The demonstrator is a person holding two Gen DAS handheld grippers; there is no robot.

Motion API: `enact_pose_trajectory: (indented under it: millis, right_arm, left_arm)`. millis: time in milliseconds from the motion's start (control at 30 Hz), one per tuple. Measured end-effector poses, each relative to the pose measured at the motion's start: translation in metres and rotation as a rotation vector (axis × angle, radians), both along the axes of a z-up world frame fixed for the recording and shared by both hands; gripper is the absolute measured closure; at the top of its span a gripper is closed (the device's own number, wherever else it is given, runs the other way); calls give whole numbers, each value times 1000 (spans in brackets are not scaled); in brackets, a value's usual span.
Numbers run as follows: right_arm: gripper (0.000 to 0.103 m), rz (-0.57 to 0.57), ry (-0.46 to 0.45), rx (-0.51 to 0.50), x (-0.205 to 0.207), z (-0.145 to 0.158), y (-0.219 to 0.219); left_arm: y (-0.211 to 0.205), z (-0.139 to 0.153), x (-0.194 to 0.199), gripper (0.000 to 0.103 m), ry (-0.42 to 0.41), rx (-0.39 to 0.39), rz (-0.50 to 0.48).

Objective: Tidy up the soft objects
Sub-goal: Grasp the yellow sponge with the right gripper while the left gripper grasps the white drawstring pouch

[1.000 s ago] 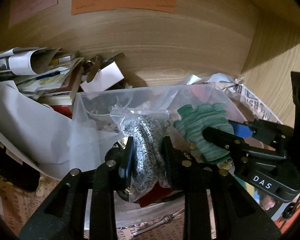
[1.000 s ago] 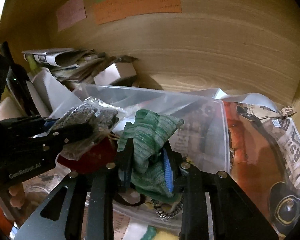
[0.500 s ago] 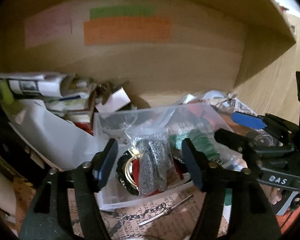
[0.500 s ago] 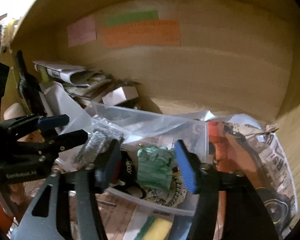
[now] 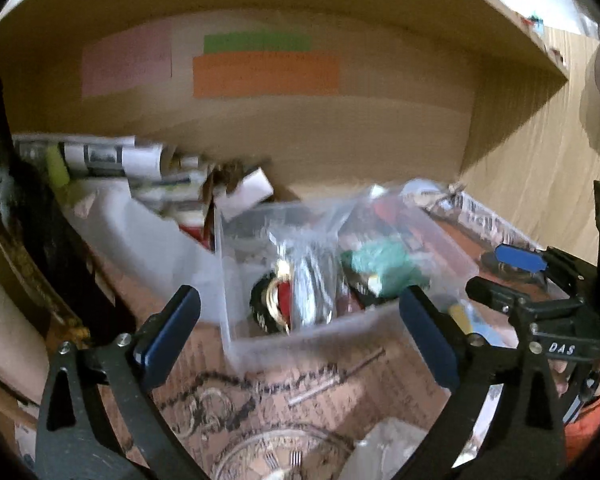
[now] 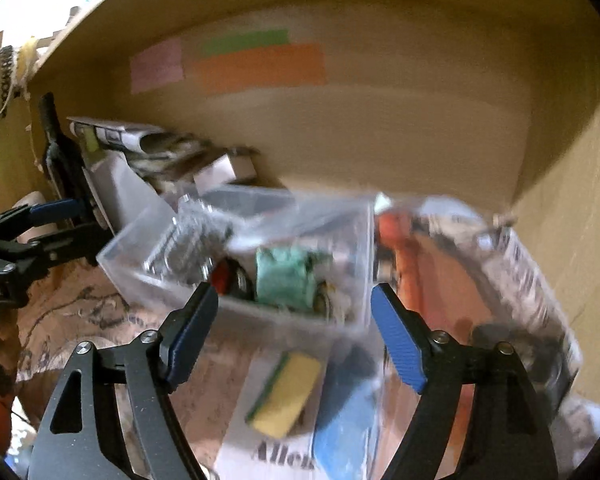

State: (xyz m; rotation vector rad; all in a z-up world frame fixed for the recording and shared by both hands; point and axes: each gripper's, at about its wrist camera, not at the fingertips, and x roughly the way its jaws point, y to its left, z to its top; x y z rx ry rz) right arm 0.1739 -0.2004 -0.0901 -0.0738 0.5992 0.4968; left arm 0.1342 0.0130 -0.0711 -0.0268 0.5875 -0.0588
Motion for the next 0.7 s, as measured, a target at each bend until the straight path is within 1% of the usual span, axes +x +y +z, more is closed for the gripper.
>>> enact_pose_trajectory:
  millis: [100, 200, 300, 333, 367, 400, 433, 467, 500, 533, 700]
  right_arm:
    - [26, 8, 66, -9, -1, -17, -3]
    - [26, 42, 118, -52, -4, -36, 2]
    - [27, 84, 164, -78, -8, -49, 7]
    - [29, 90, 170, -82, -8, -52, 7]
    - [37, 97, 179, -89, -8, -55, 9]
    - [43, 103, 187, -92, -8, -56, 10]
    - [51, 111, 199, -90, -8, -59, 9]
    - [57, 116, 212, -89, -7, -61, 10]
    - [59, 116, 216, -92, -7, -62, 11]
    - [66, 115, 217, -95, -7, -63, 11]
    - [69, 103, 197, -70, -15, -60, 5]
  left_arm:
    - [-1, -17, -2, 2, 52, 6, 1]
    - [-2, -30, -7, 2, 96, 1, -5]
    - [-4, -38, -15, 2, 114, 11, -16]
    - [-6, -40, -19, 2, 117, 18, -17]
    - [-7, -42, -22, 2, 121, 21, -20]
    - [-9, -44, -25, 2, 127, 22, -24]
    - [-10, -46, -28, 2, 131, 22, -28]
    - [-12, -48, -31, 2, 137, 21, -35]
    - [-15, -51, -34, 2, 144, 21, -46]
    - [-17, -53, -36, 2, 149, 23, -51]
    - [-34, -65, -48, 2, 180, 29, -98]
